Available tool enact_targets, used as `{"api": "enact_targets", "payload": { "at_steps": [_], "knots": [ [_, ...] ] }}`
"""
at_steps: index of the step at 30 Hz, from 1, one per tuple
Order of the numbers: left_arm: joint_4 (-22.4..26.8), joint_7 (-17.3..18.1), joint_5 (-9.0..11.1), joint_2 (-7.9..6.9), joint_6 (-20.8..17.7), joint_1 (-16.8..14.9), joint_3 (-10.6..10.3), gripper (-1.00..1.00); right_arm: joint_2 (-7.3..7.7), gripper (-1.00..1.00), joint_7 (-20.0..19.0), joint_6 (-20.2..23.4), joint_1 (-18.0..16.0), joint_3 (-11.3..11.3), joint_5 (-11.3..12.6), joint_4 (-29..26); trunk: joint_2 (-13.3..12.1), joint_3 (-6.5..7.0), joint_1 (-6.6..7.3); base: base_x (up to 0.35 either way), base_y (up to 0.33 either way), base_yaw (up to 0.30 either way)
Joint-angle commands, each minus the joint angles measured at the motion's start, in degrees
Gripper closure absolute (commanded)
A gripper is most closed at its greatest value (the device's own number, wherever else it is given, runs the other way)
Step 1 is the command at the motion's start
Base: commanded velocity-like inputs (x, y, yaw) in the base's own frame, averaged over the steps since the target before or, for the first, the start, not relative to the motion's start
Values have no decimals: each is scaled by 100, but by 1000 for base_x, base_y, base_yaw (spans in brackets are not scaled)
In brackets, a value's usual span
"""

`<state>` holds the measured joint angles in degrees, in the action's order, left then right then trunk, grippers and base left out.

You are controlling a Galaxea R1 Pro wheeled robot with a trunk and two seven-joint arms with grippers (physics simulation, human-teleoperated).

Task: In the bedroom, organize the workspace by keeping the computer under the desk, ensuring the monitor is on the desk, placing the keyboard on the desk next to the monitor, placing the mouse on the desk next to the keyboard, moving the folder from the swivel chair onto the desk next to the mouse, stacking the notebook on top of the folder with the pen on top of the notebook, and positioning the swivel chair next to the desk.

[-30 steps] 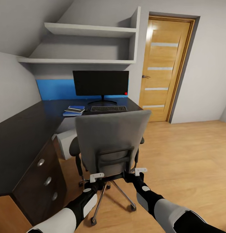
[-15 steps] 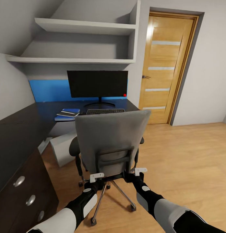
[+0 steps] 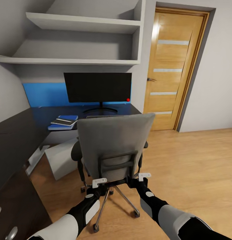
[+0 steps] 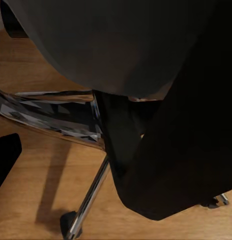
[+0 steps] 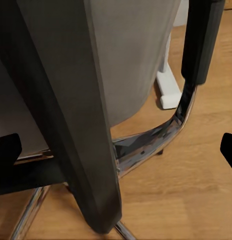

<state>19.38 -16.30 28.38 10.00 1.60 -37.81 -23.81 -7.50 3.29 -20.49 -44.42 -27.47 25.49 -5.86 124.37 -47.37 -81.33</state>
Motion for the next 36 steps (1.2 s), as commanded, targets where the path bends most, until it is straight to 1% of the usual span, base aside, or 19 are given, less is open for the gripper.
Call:
{"api": "enact_targets", "payload": {
  "at_steps": [1,2,3,5,7,10,18,23,27,31,33,36],
  "knots": [
    [-5,-75,-16,0,17,-7,17,-100,3,-100,66,-34,-7,157,96,6,2,-5,-2,299,0,0],
    [7,-69,7,0,49,-7,-6,-100,0,-100,63,-48,-8,-15,63,3,2,-6,-2,0,0,0],
    [16,-57,28,0,82,-7,-19,-100,-24,-100,60,-72,-2,-61,43,10,2,-6,-2,0,0,0],
    [17,-55,32,0,142,-7,-22,-100,-28,-100,60,-91,-1,-13,39,11,2,-6,-2,0,0,0],
    [19,-49,40,0,142,-7,-31,-100,-34,-100,54,-92,1,-36,30,18,2,-6,-2,0,0,0],
    [21,-40,55,0,146,-7,-46,-100,-2,-100,44,-94,8,-72,17,12,2,-6,-2,0,0,0],
    [22,-31,59,-6,147,-7,-53,-100,28,-100,40,-95,12,-91,9,6,2,-6,-2,7,0,0],
    [22,-31,56,-7,147,-7,-54,-100,22,-100,40,-95,12,-97,8,6,2,-6,-2,183,0,0],
    [22,-31,57,-7,147,-7,-54,-100,22,-100,40,-95,12,-137,8,6,2,-6,-2,52,0,0],
    [22,-31,58,-7,147,-7,-54,-100,22,-100,40,-95,12,-130,8,6,2,-6,-2,6,0,0],
    [22,-31,56,-7,150,-7,-54,-100,22,-100,40,-95,12,-92,8,6,2,-6,-2,37,0,0],
    [22,-31,55,-7,155,-7,-59,-100,23,-100,40,-95,12,-92,8,6,2,-6,-2,203,0,0]
  ]
}}
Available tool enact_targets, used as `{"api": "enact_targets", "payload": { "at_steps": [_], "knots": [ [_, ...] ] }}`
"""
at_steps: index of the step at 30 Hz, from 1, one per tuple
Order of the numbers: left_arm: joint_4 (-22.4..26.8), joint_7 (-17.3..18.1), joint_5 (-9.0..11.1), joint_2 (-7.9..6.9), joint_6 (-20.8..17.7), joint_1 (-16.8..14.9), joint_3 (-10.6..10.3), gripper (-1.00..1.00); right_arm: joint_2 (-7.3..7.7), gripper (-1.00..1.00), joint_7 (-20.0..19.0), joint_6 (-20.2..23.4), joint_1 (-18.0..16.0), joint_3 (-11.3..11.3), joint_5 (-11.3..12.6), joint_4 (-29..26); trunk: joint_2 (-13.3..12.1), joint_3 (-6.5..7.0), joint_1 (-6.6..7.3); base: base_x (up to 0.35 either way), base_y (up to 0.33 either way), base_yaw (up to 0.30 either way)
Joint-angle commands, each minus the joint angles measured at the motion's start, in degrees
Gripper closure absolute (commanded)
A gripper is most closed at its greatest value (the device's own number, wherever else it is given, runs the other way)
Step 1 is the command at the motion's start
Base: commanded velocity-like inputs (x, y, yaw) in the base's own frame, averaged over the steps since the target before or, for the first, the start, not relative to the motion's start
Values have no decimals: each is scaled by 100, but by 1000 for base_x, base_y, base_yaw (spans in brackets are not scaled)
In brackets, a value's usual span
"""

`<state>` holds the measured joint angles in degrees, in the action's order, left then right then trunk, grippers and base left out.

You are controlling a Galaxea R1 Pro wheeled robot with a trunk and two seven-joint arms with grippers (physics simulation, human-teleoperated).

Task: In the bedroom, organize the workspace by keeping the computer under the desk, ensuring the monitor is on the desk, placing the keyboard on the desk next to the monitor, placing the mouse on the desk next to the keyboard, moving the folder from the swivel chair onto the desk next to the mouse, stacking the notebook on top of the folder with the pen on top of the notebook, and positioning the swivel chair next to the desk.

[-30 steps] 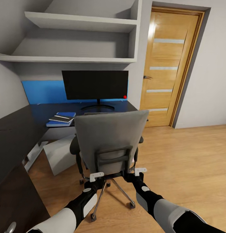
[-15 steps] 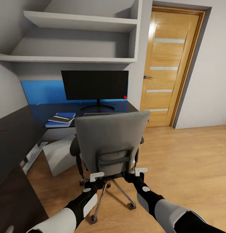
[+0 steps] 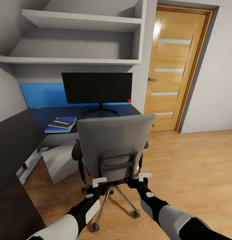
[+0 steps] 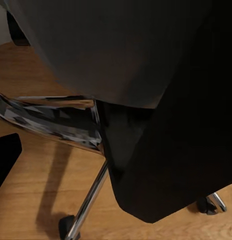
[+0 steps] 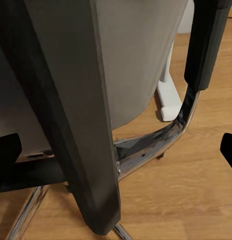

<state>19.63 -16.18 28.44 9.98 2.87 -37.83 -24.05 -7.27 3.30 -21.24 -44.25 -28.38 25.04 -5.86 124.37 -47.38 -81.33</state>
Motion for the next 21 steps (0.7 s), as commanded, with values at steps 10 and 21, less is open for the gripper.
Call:
{"api": "enact_targets", "payload": {
  "at_steps": [10,21],
  "knots": [
    [-2,-44,48,-4,23,-5,-32,-100,1,-100,39,-20,-5,0,53,6,2,-6,-2,43,-2,0],
    [-3,-44,51,-4,21,-5,-30,-100,2,-100,39,-20,-5,0,53,15,2,-6,-2,-177,-49,0]
  ]
}}
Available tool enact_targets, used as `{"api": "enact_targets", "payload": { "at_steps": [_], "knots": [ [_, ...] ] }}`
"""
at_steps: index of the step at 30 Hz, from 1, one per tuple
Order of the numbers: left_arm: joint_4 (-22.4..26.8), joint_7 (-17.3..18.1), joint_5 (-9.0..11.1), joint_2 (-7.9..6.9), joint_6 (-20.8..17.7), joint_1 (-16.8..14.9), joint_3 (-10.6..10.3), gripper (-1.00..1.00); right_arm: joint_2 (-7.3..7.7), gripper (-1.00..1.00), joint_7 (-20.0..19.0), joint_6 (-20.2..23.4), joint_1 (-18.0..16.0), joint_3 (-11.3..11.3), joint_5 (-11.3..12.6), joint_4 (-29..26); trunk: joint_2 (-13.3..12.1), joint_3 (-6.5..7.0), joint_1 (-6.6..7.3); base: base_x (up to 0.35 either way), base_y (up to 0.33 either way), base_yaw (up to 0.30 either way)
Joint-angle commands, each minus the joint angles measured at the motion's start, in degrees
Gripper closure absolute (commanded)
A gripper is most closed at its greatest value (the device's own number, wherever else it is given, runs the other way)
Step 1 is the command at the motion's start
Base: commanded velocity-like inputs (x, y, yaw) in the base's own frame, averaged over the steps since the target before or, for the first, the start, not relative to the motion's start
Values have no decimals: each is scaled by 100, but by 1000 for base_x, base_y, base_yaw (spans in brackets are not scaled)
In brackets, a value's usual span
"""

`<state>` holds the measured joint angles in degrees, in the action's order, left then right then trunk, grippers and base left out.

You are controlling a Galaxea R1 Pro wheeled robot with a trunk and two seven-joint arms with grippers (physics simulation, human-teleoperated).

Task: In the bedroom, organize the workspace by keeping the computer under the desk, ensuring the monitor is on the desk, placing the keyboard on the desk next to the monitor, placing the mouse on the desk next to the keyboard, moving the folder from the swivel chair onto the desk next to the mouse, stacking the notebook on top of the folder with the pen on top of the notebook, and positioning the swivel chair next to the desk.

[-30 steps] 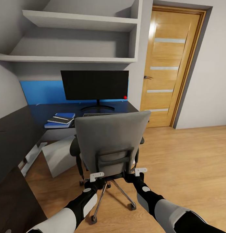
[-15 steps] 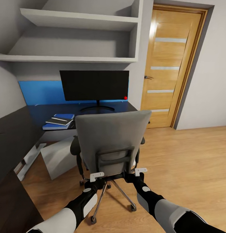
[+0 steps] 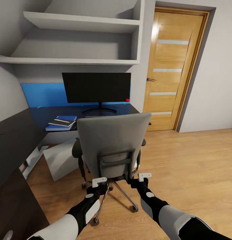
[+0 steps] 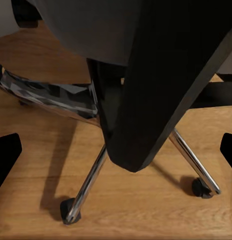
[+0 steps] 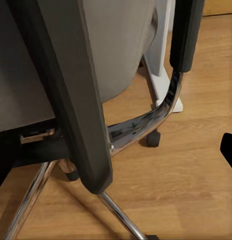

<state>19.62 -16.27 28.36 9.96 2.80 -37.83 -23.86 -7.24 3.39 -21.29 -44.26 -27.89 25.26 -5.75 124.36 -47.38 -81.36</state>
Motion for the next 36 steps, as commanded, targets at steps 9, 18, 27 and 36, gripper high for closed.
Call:
{"api": "enact_targets", "payload": {
  "at_steps": [9,18,27,36],
  "knots": [
    [-2,-18,63,-3,27,-5,-49,-100,-2,-100,11,-15,-4,-57,-10,12,3,-6,1,-3,-1,0],
    [-2,-1,64,-9,29,-5,-49,-100,-4,-100,4,-15,-4,-57,-411,20,3,-6,1,0,0,0],
    [-10,1,57,-25,27,-5,-57,-100,-5,-100,4,-15,-3,-58,-506,21,3,-6,1,0,0,0],
    [-11,1,56,-22,24,-5,-57,-100,-5,-100,4,-15,-2,-58,-512,22,3,-6,1,-61,0,0]
  ]
}}
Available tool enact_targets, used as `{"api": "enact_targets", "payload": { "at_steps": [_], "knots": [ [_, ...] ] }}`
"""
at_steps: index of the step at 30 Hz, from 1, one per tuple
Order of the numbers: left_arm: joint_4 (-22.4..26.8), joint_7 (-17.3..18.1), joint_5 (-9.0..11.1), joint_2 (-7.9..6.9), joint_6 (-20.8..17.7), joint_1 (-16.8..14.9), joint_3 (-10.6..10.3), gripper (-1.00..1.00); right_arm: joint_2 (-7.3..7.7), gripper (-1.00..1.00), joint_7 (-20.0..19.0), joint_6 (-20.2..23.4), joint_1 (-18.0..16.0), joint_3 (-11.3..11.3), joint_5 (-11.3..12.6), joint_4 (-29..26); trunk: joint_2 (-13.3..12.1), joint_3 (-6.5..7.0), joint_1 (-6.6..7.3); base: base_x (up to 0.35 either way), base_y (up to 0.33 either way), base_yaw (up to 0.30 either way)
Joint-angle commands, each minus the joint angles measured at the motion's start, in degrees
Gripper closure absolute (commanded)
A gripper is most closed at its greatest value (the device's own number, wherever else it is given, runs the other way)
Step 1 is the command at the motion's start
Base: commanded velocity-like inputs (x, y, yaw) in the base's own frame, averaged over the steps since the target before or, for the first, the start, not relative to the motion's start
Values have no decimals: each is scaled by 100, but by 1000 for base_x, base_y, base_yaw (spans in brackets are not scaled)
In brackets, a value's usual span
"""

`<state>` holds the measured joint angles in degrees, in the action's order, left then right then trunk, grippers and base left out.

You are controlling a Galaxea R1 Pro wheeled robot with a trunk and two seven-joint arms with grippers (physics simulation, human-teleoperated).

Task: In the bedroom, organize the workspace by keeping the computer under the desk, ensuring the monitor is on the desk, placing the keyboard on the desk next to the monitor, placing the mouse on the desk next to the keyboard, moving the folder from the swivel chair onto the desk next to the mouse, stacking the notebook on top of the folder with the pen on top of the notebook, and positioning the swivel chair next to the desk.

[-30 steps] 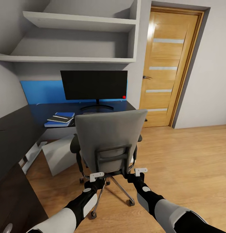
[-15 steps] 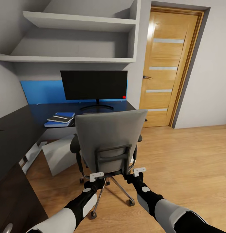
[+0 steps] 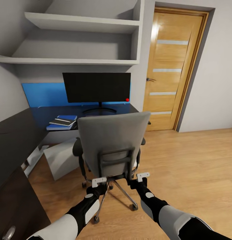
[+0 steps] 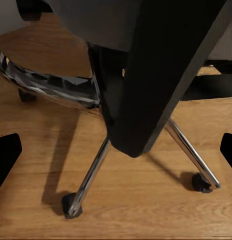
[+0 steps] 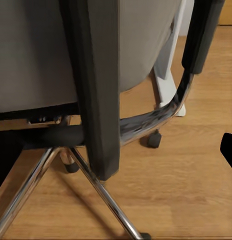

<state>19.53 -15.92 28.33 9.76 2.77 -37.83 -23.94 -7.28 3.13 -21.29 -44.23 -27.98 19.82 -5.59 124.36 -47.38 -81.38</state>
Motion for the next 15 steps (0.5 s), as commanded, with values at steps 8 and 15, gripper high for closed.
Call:
{"api": "enact_targets", "payload": {
  "at_steps": [8,15],
  "knots": [
    [-2,-42,58,-9,21,-5,-49,-100,-1,-100,30,-16,-3,-50,30,5,3,-5,3,-302,0,0],
    [-2,-45,58,-9,21,-5,-49,-100,-1,-100,30,-16,-2,-50,30,5,3,-5,3,-334,-60,0]
  ]
}}
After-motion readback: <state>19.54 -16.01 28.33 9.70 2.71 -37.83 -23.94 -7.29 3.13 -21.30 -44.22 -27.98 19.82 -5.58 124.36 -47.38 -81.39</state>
